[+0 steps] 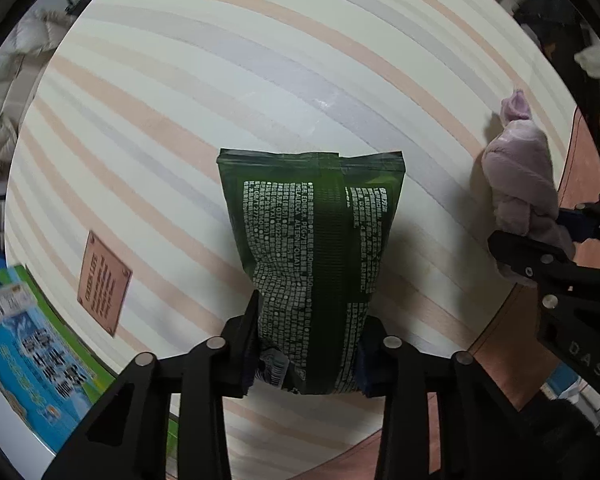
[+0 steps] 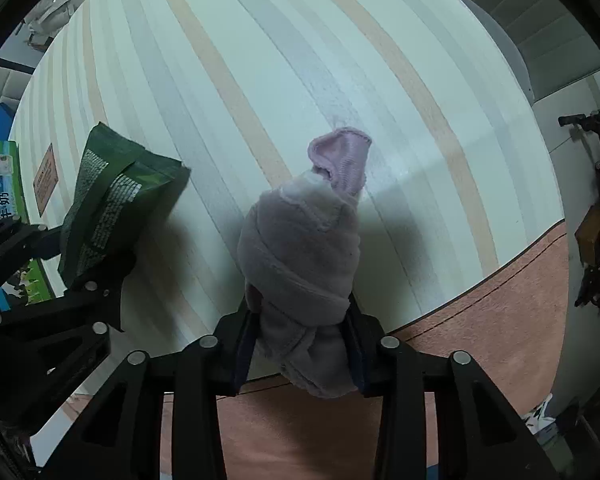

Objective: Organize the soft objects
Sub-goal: 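Grasp the green snack bag with the left tool while the right tool grasps the lilac sock, then lower the green bag and sock into the box and release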

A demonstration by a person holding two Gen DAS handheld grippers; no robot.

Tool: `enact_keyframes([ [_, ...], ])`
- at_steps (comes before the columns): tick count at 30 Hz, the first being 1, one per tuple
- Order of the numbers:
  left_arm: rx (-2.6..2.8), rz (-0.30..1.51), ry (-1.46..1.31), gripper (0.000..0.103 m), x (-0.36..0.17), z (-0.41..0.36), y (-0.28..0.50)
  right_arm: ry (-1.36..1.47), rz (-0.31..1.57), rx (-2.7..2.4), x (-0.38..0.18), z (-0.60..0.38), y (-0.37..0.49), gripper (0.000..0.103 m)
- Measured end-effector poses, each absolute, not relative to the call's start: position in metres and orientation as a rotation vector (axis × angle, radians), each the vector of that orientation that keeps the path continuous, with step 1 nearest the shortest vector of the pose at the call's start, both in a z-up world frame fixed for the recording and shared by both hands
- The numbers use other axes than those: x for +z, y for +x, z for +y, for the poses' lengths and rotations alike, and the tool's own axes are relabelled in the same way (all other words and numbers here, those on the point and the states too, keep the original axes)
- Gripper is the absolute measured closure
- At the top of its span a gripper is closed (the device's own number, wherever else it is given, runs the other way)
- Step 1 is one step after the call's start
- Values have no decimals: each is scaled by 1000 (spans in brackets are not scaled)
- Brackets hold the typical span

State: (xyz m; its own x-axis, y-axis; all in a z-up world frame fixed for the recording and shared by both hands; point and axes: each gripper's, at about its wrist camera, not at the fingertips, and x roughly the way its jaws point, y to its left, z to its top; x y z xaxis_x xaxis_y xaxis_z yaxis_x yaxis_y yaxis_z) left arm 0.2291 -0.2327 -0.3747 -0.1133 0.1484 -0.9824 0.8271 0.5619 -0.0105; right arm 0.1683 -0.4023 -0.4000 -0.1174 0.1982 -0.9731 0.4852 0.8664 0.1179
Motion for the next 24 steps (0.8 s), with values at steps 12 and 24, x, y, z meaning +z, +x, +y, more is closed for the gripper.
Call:
enact_keyframes([
  [12, -592, 1734, 600, 66, -386, -176, 234, 494, 1681, -232, -379, -384, 170, 70],
  [24, -564, 1754, 574, 70, -391, -189, 250, 485, 1703, -270, -390, -384, 180, 64],
])
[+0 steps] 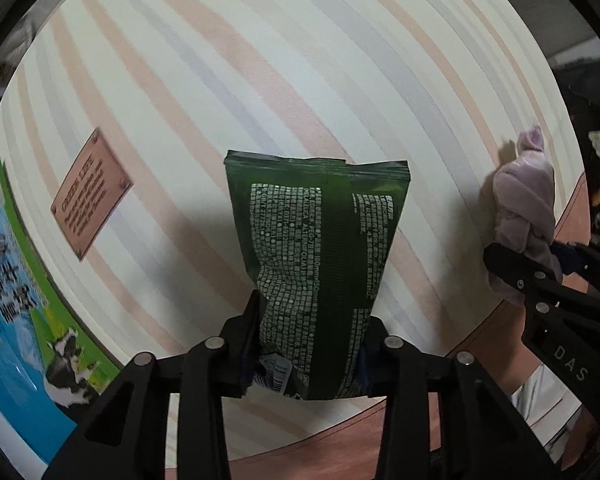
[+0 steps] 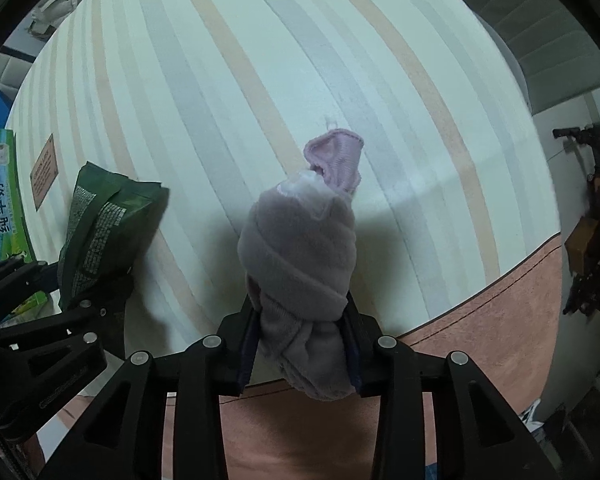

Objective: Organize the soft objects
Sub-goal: 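Lower the green bag and sock into the box and release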

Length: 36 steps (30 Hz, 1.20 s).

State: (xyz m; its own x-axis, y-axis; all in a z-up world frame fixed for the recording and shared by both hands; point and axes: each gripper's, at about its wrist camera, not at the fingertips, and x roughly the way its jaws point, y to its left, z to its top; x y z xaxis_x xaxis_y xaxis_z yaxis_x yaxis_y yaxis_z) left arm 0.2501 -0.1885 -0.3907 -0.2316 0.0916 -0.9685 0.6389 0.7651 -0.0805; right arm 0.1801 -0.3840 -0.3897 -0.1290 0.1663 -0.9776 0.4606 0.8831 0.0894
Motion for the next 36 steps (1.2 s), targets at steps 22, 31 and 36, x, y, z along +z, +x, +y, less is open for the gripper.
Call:
enact_keyframes([
  [22, -169, 1477, 61, 72, -177, 100, 296, 409, 1446, 386, -179, -129, 258, 70],
  [31, 45, 1650, -192, 72, -245, 244, 343, 344, 1525, 480, -229, 6, 296, 70],
  [36, 30, 1694, -151, 72, -262, 251, 355, 309, 1565, 476, -250, 54, 295, 70],
])
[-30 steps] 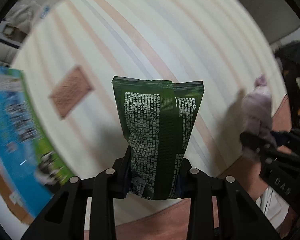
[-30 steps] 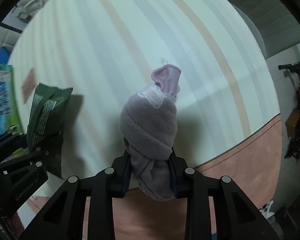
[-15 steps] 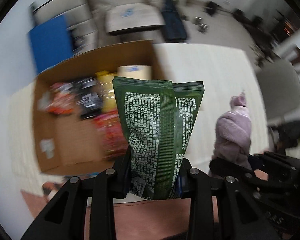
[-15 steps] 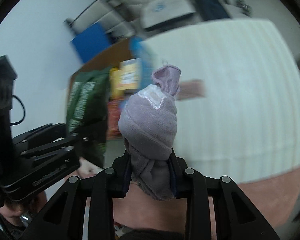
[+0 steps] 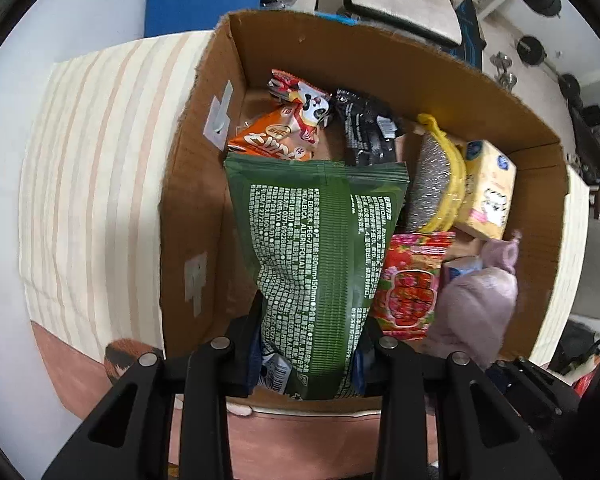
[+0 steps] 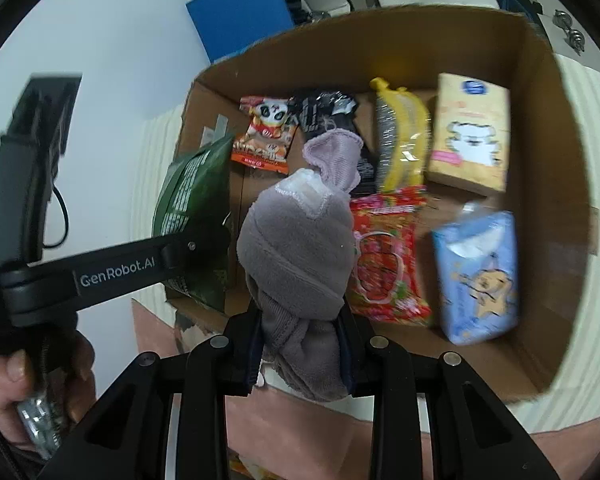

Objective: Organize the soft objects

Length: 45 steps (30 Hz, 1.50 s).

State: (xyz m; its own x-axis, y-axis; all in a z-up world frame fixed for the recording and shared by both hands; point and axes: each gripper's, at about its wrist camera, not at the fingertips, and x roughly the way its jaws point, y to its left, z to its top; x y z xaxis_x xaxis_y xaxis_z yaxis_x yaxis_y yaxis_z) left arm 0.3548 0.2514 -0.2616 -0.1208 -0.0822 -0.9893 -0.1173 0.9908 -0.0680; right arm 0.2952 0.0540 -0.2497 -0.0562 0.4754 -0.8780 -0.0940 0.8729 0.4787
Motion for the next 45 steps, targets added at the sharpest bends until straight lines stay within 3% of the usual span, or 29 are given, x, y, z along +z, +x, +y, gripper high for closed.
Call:
enact_keyframes([
  [5, -8, 1790, -78, 69, -287, 248, 358, 263, 1625, 465, -297, 61, 300, 66],
  [8, 15, 1823, -63, 68, -297, 250, 355, 244, 1616, 447, -305, 65, 302, 38],
  [9, 13, 1824, -76, 68, -298, 251, 353, 241, 1611, 441, -308, 68, 303, 36],
  [17, 14, 1778, -98, 50, -291, 253, 346, 221, 1594, 369, -301, 50, 305, 30],
  [19, 14, 1761, -107, 47, -287, 254, 346, 215, 1588, 345, -299, 45, 306, 24],
  [24, 14, 1688, -133, 42, -269, 248, 331, 178, 1558, 266, -288, 16, 299, 20],
  [31, 30, 1519, -95, 4, -219, 225, 301, 103, 1493, 158, -258, -30, 281, 0],
  [45, 39, 1355, -21, 4, -171, 190, 282, 88, 1400, 38, -211, -89, 259, 0],
])
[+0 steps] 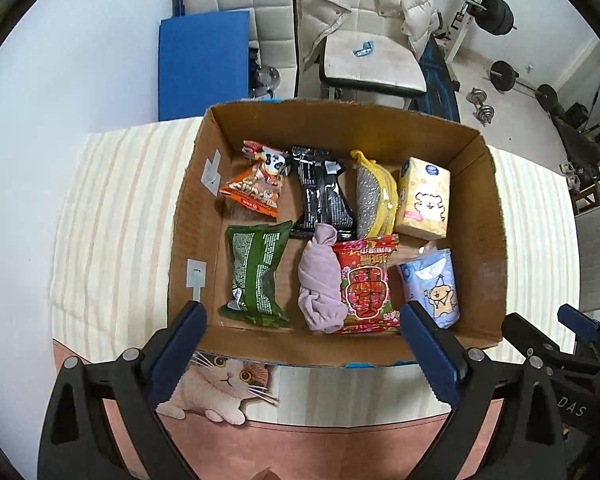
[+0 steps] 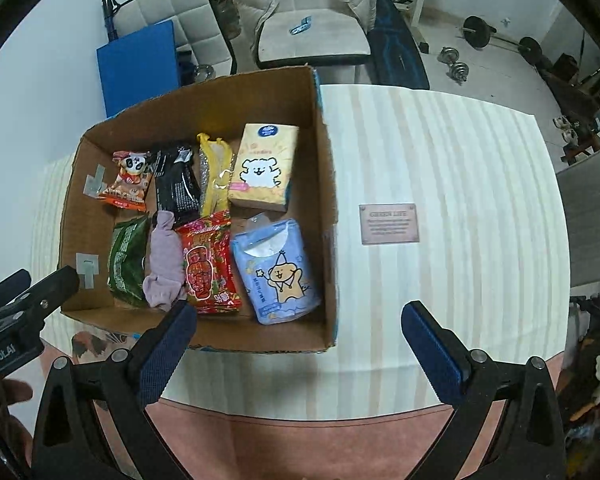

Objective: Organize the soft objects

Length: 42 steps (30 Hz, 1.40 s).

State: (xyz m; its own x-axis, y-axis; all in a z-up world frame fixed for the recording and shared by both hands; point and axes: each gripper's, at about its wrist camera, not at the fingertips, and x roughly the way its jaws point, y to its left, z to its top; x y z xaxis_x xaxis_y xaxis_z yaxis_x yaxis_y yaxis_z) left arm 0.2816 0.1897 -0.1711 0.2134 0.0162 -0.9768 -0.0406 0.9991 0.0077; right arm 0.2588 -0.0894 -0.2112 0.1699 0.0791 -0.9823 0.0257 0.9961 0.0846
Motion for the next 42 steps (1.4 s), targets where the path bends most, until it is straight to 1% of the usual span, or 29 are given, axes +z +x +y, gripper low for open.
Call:
enact_keyframes([
  [6, 48, 1281, -11, 4, -134, 182, 263, 109, 1350, 44, -180, -101, 244, 0],
  [17, 8, 1119, 46, 4, -40, 159, 196, 122, 1169, 63, -64, -126, 175, 0],
  [23, -10, 1055, 26, 4, 3, 157, 161, 104, 1120, 96, -18, -127, 131, 0],
  [26, -15, 1028, 22, 4, 21, 156, 145, 87, 1105, 107, -3, -125, 113, 0],
  [32, -8, 1002, 15, 4, 38, 157, 118, 64, 1073, 126, 19, -122, 83, 0],
  [39, -8, 1007, 6, 4, 39, 157, 106, 59, 1079, 141, 25, -123, 70, 0],
  [42, -7, 986, -5, 4, 40, 156, 103, 51, 1049, 110, 26, -124, 70, 0],
])
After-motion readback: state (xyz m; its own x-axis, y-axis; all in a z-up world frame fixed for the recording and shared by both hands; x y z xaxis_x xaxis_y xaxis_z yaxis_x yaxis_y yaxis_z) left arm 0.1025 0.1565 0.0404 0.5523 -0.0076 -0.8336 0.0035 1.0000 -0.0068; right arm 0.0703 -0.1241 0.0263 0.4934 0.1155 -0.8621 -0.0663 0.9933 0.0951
